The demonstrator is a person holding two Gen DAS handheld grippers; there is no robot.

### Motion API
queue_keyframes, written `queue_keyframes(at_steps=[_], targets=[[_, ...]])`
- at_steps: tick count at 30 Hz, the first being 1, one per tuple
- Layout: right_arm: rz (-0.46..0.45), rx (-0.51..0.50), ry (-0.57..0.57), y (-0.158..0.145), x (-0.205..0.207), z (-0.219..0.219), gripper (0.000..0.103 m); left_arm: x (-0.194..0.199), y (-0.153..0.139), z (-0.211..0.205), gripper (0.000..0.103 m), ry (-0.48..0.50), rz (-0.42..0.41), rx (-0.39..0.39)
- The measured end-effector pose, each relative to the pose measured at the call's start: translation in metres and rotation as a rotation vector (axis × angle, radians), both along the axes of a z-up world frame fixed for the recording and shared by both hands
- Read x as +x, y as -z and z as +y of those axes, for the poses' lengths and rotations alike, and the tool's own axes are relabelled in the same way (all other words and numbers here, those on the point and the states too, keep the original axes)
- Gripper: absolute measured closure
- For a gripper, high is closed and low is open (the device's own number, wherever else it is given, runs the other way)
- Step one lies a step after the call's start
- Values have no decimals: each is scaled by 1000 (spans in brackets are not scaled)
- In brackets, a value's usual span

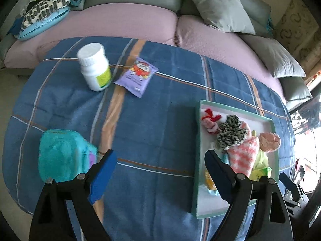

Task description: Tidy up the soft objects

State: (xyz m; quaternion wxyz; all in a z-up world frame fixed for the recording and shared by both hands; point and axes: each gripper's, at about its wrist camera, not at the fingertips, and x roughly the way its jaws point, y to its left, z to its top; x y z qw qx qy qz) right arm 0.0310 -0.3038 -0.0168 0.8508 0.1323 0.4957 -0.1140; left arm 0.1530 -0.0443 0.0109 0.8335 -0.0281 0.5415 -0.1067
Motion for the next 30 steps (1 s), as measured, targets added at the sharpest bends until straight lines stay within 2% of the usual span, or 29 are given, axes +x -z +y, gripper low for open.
queue_keyframes(at_steps=[7, 19, 30], targets=[[-25, 27, -77, -4, 12, 33, 0, 10, -15, 44, 13, -94, -33, 7], [-14, 27, -168, 1, 29, 73, 0, 17, -30, 146, 13, -286, -62, -55], [-26, 27, -250, -1, 48, 110, 0, 19, -10, 191, 13, -317, -36, -100]])
